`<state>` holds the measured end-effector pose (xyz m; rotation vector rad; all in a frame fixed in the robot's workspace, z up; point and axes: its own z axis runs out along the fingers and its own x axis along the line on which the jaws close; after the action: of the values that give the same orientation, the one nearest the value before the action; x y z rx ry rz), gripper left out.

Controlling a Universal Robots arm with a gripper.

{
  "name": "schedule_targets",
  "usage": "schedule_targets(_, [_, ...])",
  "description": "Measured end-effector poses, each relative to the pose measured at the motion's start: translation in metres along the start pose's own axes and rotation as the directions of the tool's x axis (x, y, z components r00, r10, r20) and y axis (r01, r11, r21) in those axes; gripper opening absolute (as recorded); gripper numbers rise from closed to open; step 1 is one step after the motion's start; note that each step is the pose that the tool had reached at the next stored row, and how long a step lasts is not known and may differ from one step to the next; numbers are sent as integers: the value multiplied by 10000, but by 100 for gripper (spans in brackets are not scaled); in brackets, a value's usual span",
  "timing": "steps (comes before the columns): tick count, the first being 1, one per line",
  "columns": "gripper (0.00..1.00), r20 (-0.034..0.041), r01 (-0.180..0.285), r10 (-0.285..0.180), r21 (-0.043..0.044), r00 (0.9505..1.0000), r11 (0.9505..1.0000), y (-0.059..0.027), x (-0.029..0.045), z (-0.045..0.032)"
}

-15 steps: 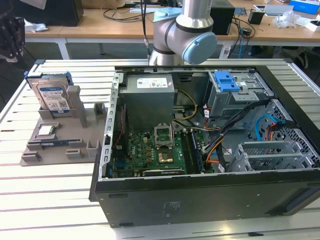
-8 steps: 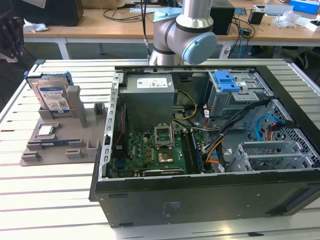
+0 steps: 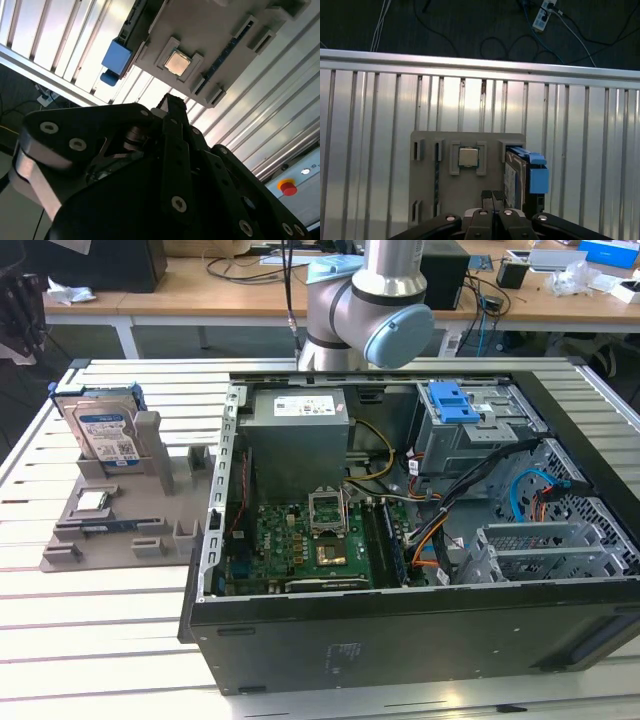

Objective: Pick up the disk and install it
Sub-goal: 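Pick up the disk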

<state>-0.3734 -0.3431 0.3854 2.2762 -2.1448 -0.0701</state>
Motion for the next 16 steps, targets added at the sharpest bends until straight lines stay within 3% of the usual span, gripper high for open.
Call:
schedule_targets(3, [16, 0, 3, -3, -1, 10000, 10000, 0, 0, 0])
schedule_targets(4, [29, 0, 4, -4, 0, 10000, 10000, 0, 0, 0])
schedule_targets(8, [48, -1, 8, -8, -1, 10000, 10000, 0, 0, 0])
schedule_targets(16, [48, -1, 11, -11, -1, 10000, 10000, -10, -27, 17])
